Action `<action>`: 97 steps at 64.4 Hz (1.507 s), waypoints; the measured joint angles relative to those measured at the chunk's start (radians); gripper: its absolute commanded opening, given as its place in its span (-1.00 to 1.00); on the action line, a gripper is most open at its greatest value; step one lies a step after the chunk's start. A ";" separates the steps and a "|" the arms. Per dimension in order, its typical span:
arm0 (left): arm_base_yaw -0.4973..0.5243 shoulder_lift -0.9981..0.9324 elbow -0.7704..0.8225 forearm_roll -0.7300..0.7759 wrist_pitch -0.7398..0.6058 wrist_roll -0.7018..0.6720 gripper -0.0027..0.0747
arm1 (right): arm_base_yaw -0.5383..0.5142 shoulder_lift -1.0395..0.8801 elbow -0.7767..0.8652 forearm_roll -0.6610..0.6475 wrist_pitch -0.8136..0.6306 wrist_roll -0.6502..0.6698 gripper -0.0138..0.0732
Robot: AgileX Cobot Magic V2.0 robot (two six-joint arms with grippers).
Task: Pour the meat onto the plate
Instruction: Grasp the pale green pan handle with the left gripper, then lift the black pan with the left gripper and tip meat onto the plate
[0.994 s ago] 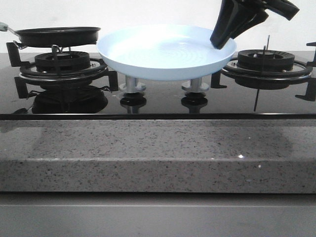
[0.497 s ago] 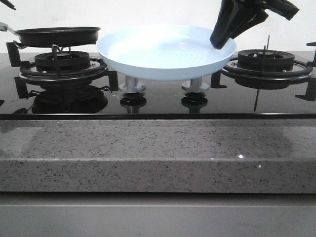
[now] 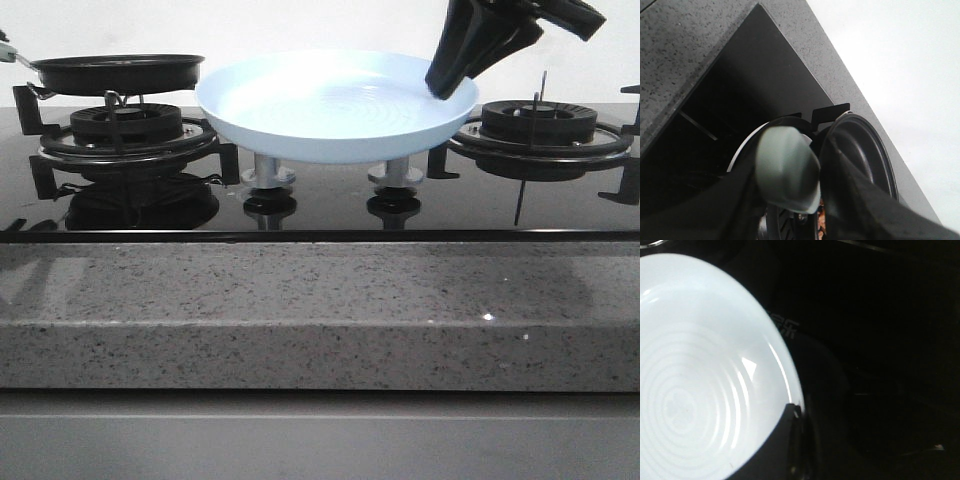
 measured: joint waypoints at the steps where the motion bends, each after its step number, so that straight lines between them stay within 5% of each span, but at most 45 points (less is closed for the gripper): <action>1: 0.000 0.000 0.000 -0.003 0.000 0.000 -0.50 | 0.000 0.000 0.000 0.000 0.000 0.000 -0.84; 8: 0.000 0.000 0.000 -0.024 -0.002 -0.002 -0.54 | 0.000 0.000 0.000 0.000 0.000 0.000 -0.84; 21: 0.000 0.000 -0.007 -0.068 0.001 -0.019 -0.99 | 0.000 0.000 0.000 0.000 0.000 0.000 -0.84; 62: 0.086 -0.078 -0.009 -0.161 0.179 0.118 -0.98 | 0.000 0.000 0.000 0.000 0.000 0.000 -0.84; 97: -0.194 -0.239 -0.009 -0.143 0.210 0.321 -0.98 | 0.000 0.000 0.000 0.000 0.000 -0.002 -0.84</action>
